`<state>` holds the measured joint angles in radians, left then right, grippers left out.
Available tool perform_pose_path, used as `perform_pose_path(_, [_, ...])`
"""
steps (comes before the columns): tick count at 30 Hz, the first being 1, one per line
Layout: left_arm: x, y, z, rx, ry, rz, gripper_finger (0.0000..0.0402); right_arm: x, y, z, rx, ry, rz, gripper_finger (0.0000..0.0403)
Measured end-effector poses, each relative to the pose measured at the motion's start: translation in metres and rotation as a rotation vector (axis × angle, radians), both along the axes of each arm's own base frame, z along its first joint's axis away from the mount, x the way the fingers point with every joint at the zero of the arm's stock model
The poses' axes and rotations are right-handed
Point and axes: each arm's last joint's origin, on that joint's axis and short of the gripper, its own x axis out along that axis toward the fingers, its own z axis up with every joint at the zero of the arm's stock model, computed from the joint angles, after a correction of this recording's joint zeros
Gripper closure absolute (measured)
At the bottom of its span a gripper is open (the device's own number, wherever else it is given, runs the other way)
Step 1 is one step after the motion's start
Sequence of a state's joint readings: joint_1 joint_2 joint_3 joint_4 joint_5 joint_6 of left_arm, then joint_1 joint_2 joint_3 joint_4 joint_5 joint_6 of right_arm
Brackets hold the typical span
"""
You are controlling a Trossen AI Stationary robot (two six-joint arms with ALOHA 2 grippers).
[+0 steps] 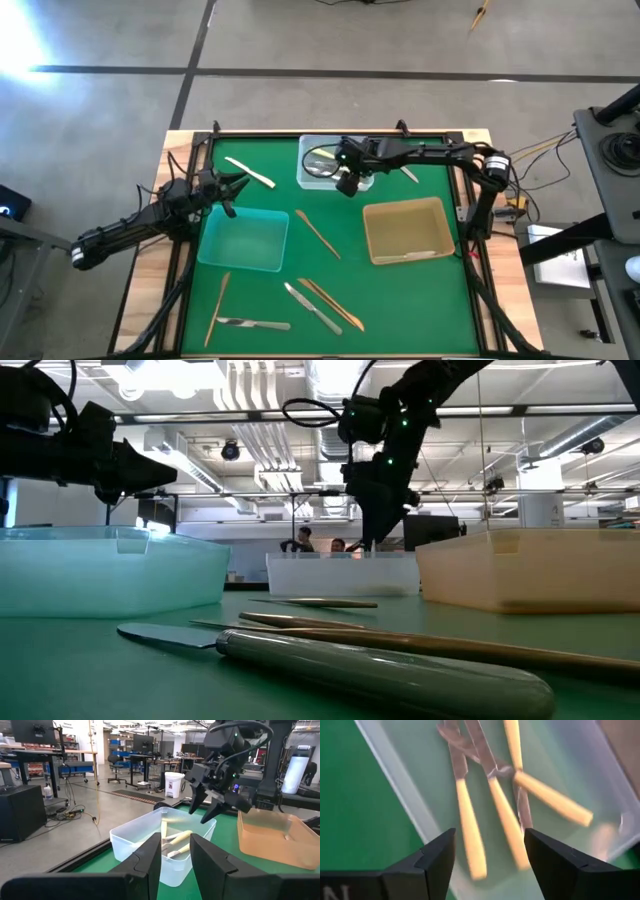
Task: Sort silverware by color (type)
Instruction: Put the gold knife into the blue bin
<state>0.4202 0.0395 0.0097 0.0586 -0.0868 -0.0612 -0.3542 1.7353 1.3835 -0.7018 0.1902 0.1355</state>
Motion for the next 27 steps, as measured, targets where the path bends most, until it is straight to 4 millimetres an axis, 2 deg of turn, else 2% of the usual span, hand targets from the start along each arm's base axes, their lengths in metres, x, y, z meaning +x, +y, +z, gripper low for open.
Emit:
perform_pose_path(6, [0.000,0.000,0.000,0.000,0.000,0.000,0.0315,0.004,0.006,0.013,0.235,-0.088,-0.061,0.0188])
perform_pose_path(9, [0.000,0.000,0.000,0.000,0.000,0.000,0.0315,0.012,0.018,0.016,0.337,-0.156,-0.028,0.0198])
perform_pose_path(15, [0.000,0.000,0.000,0.000,0.000,0.000,0.0315,0.028,0.059,0.019,0.369,-0.204,0.042,0.0214])
perform_pose_path(19, [0.000,0.000,0.000,0.000,0.000,0.000,0.0315,0.033,0.085,0.019,0.381,-0.212,0.006,0.0218])
perform_pose_path(27, [0.000,0.000,0.000,0.000,0.000,0.000,0.0315,0.034,0.115,0.017,0.328,-0.203,-0.051,0.0218])
